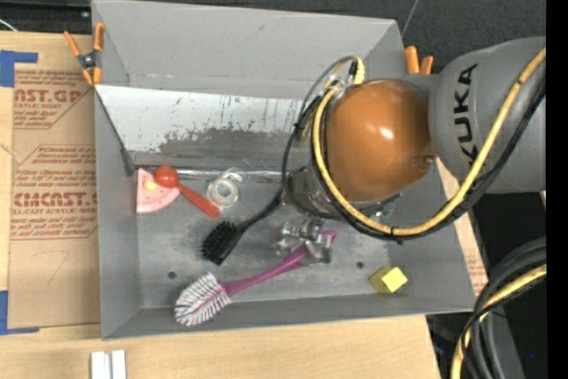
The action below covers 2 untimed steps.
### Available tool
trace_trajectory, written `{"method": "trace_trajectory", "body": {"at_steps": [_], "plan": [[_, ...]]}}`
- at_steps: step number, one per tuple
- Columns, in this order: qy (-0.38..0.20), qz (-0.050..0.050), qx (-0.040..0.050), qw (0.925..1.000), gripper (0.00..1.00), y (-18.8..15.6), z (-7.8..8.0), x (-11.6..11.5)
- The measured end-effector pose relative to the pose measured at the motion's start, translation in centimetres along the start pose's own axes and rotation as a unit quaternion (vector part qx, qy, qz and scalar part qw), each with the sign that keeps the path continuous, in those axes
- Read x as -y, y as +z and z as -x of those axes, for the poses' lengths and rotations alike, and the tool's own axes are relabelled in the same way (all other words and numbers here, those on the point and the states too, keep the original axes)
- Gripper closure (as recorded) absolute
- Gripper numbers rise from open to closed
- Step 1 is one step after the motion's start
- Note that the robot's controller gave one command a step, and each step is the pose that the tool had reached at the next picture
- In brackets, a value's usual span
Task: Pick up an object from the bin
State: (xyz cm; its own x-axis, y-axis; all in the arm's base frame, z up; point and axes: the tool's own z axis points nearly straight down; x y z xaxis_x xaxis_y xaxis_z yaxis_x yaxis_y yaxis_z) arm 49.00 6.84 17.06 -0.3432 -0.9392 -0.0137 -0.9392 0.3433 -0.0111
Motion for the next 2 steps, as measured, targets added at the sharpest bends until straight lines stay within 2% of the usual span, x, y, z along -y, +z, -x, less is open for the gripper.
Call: {"method": "trace_trajectory", "body": {"at_steps": [1, 2], "plan": [[-0.009, -0.002, 0.0014, 1.0000, 1.00, -3.3, 0.9, 0.1], [-0.058, -0.005, 0.0030, 0.9983, 1.00, 6.4, 1.0, 1.5]]}}
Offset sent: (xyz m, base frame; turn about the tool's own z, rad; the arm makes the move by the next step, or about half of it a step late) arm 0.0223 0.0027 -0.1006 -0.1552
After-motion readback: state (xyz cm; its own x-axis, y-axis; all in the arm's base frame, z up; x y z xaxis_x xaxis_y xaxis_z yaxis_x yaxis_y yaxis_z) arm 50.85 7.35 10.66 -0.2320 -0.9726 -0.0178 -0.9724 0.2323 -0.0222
